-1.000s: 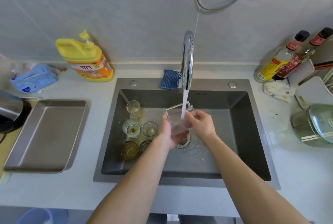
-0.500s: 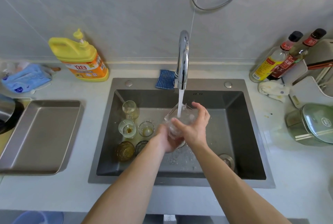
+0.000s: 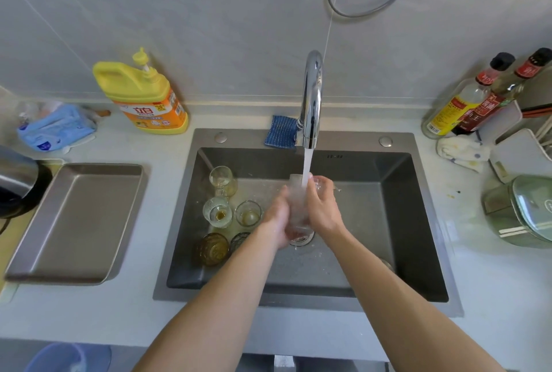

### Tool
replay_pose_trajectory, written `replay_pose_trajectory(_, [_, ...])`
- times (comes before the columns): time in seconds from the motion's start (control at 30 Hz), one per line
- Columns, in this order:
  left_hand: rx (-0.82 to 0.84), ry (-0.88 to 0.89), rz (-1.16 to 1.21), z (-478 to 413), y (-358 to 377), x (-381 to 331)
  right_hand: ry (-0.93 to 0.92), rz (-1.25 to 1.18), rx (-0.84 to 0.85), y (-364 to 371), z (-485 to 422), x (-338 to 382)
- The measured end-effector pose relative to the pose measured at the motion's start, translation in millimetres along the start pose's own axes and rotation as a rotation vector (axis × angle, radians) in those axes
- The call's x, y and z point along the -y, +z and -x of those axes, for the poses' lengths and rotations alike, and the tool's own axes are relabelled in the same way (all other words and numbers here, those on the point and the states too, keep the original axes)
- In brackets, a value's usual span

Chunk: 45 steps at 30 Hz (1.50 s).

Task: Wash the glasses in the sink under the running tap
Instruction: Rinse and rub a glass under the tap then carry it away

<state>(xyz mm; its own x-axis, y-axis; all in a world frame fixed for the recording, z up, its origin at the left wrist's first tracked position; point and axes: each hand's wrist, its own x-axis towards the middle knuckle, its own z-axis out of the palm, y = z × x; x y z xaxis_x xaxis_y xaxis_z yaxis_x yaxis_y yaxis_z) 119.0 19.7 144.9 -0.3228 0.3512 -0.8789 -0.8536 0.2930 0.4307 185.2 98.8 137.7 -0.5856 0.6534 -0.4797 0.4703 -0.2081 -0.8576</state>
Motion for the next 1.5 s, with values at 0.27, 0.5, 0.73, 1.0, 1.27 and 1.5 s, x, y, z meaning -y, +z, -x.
replay_pose_trajectory(0.27, [0.069,-0.078,0.257,3,-1,2,-0.071,0.015,0.072,6,2,-6])
replay_pose_trajectory(0.5, [-0.055,0.028,0.342,-1,-16,-4,-0.156,0.342,0.026,-11,7,-10])
replay_pose_trajectory(0.73, [-0.068,-0.017,0.142,1,-26,-1,-0.172,0.459,0.297,-59,-8,-8])
replay_pose_trajectory(1.0, [0.01,-0.146,0.19,-10,-26,3,-0.16,0.213,0.092,-33,-3,-18])
replay_pose_trajectory(1.27, [-0.115,-0.018,-0.056,-29,-23,5,0.04,-0.194,0.122,-25,-3,0])
replay_pose_trajectory(1.5, [-0.034,0.162,-0.01,-40,-3,13,-0.01,0.004,0.083,-5,5,8])
